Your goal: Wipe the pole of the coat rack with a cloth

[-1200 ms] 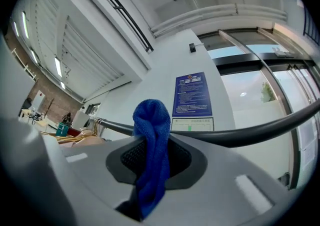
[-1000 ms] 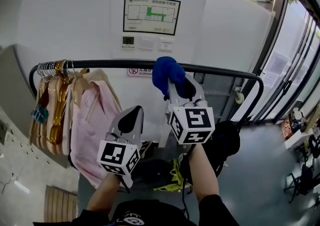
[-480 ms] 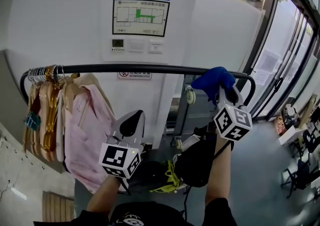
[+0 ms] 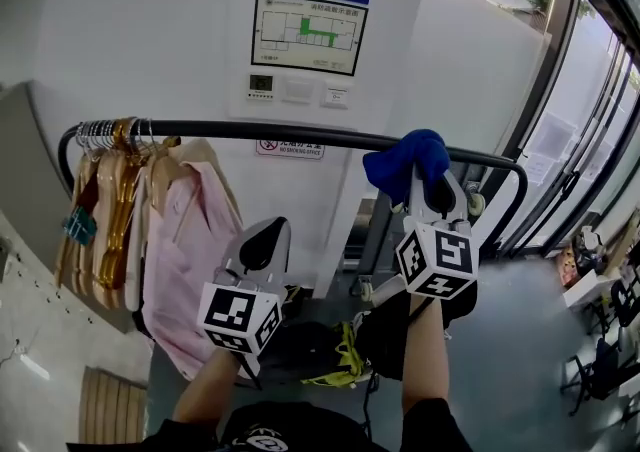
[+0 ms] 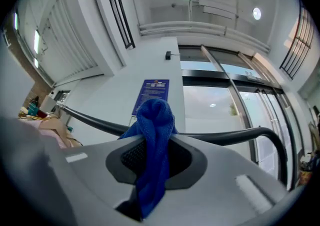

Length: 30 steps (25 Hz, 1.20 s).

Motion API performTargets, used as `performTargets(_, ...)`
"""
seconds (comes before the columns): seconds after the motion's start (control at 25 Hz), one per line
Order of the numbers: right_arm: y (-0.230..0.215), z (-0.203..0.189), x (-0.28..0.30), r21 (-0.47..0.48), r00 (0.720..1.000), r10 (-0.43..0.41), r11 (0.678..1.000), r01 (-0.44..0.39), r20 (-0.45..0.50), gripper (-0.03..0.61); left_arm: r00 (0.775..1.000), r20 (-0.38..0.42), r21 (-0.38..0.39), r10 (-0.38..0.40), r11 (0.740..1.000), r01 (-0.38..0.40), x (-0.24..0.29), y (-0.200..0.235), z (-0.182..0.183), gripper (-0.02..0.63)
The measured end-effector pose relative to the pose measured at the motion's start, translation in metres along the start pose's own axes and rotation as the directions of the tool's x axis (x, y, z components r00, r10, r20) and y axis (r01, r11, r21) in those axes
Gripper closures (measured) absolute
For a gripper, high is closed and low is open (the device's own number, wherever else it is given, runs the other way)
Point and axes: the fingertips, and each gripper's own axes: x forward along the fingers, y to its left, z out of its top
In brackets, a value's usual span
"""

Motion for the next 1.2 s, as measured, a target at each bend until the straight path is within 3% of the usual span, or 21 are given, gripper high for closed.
performTargets(0.32, 0.155, 0.017, 0.025, -0.060, 0.964, 0.263, 0.963, -0.261, 0.033, 0.508, 0.993, 0.019, 0.023, 0.115, 0.993, -0.116, -0.041, 0.039, 0.015, 0.609)
performTargets(0.52, 0.233, 0.022, 0.038, -0.097, 0.933, 0.357, 0.931, -0.352, 0.043, 0.508, 0.989, 0.019, 0.036, 0.150, 0.988, -0.150, -0.058, 0.055, 0.017, 0.609)
performTargets(0.64, 0.257, 0.022, 0.039, -0.171, 0.928, 0.373, 0.916, -0.364, 0.023, 0.509, 0.987, 0.035, 0.021, 0.155, 0.988, -0.155, -0.063, 0.056, 0.022, 0.609)
performTargets(0.76, 0.249, 0.023, 0.040, -0.184, 0.933, 0.361, 0.918, -0.351, 0.018, 0.509, 0.989, 0.038, 0.012, 0.143, 0.990, -0.143, -0.063, 0.054, 0.023, 0.609)
performTargets(0.88, 0.213, 0.024, 0.037, -0.155, 0.946, 0.324, 0.935, -0.318, 0.015, 0.508, 0.993, 0.027, 0.003, 0.118, 0.993, -0.118, -0.056, 0.049, 0.020, 0.609)
performTargets(1.2, 0.049, 0.017, 0.016, -0.112, 0.996, 0.094, 0.989, -0.094, -0.001, 0.506, 1.000, 0.007, -0.004, 0.015, 1.000, -0.015, -0.027, 0.015, 0.008, 0.609)
